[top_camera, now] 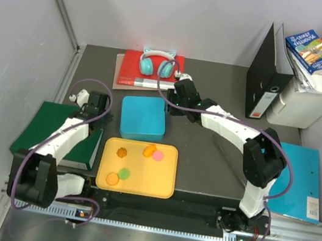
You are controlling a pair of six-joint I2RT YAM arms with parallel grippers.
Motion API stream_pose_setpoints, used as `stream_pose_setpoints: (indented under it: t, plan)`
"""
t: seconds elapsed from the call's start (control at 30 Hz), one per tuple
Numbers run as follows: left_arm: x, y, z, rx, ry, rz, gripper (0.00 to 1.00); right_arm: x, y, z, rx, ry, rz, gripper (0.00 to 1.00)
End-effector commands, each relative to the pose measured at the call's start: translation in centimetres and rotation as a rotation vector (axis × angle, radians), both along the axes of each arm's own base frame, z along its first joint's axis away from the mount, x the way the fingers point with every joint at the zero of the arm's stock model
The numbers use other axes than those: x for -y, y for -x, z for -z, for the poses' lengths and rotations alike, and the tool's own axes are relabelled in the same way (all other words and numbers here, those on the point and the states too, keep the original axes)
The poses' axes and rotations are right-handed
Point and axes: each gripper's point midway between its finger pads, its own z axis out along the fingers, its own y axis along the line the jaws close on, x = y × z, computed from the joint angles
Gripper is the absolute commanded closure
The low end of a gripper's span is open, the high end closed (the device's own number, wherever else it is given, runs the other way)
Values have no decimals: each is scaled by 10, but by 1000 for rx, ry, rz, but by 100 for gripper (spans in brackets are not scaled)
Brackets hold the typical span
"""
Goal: Pack the cookies
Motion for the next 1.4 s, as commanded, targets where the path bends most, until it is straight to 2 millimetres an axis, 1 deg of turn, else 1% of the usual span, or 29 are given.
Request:
stream_pose_setpoints:
  t: [0.0,0.03,0.07,0.1,0.13,0.17,0.2,0.27,0.43,0.47,0.5,0.7,0.83,0.93,1.13,1.27,1.3,1.37]
  plan:
    - [1,-20,-6,18,0,-2,89,21,-20,-34,84,-9,100,76]
    - [4,-21,0,3,12,2,91,28,-21,-25,68,21,116,81]
    - [5,-21,2,0,17,3,92,32,-23,-21,61,38,124,85]
    - [6,-24,3,8,24,5,94,35,-23,-17,56,53,131,92]
    - [7,-25,7,1,29,7,96,38,-25,-11,48,72,134,95]
    - [9,-25,9,0,36,13,96,39,-24,0,25,95,131,98]
    - [9,-27,10,2,37,13,97,38,-24,6,15,103,125,100]
    - [11,-28,15,-14,42,17,98,33,-22,21,-20,108,101,100]
    - [17,-29,26,-38,66,34,98,14,-21,35,-62,55,45,100]
    - [17,-29,26,-40,67,35,98,10,-23,33,-61,47,37,100]
    - [17,-28,29,-48,64,35,98,7,-23,37,-75,43,27,100]
    - [18,-28,32,-56,67,38,98,-3,-24,31,-64,2,-3,100]
    - [19,-28,34,-64,71,41,98,-10,-26,22,-43,-36,-19,100]
    - [21,-28,36,-70,77,48,98,-17,-22,19,-49,-73,-50,100]
    - [21,-27,38,-73,77,49,98,-20,-19,14,-39,-106,-64,100]
    - [22,-27,40,-77,82,54,98,-23,-16,6,-21,-146,-79,99]
    - [23,-27,42,-82,86,58,99,-26,-17,1,-11,-164,-90,99]
    - [23,-28,42,-82,87,59,98,-28,-14,0,-15,-178,-101,98]
